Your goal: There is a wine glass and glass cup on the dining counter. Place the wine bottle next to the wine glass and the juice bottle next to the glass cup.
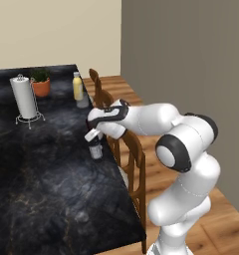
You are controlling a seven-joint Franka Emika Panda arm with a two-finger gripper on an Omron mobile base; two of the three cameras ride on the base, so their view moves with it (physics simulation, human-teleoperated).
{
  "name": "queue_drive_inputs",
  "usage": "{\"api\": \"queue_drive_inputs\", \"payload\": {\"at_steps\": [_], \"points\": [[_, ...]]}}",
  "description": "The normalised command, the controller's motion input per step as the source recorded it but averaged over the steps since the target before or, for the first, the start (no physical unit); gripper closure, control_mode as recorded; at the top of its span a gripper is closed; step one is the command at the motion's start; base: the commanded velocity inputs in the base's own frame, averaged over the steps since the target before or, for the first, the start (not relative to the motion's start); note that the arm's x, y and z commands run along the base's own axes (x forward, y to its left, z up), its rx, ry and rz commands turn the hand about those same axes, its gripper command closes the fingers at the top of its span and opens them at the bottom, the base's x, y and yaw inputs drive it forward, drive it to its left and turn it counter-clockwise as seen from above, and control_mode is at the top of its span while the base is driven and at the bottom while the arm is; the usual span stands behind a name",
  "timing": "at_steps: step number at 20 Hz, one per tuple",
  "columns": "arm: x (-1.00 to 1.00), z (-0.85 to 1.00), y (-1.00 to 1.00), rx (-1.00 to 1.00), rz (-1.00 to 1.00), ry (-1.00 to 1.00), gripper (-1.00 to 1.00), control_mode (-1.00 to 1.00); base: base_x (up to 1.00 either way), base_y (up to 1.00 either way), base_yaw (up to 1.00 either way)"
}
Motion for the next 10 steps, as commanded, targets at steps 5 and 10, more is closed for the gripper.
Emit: {"api": "queue_drive_inputs", "payload": {"at_steps": [5, 10], "points": [[-0.25, -0.37, -0.14, 0.00, 0.00, -0.06, 1.00, -1.00, 0.00, 0.00, 0.00], [-0.20, -0.36, -0.13, 0.00, 0.00, -0.03, 1.00, -1.00, 0.00, 0.00, 0.00]]}}
